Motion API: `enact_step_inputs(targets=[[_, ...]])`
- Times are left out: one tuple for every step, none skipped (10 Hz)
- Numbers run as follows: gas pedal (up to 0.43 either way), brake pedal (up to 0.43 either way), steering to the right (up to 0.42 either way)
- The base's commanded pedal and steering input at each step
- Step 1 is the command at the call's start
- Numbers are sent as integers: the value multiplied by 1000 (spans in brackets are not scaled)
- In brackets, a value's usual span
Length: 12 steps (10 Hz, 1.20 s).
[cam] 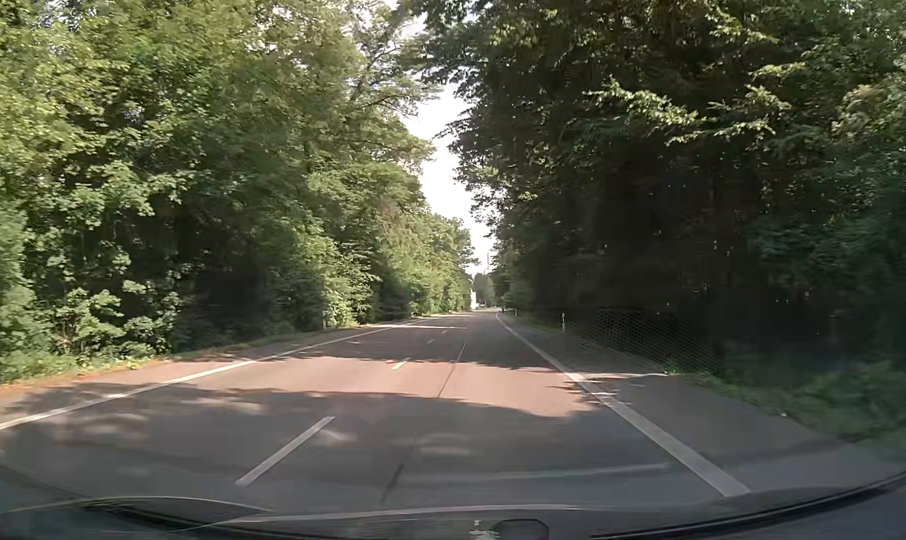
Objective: Follow the waypoints while adhering to traffic rules and regulations
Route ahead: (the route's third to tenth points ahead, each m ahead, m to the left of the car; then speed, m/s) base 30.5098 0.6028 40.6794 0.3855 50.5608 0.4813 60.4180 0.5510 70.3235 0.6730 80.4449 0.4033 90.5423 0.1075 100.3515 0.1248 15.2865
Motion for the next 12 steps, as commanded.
enact_step_inputs(targets=[[118,0,0],[118,0,0],[118,0,0],[118,0,0],[118,0,0],[118,0,0],[118,0,0],[118,0,0],[118,0,0],[118,0,0],[118,0,0],[118,0,0]])
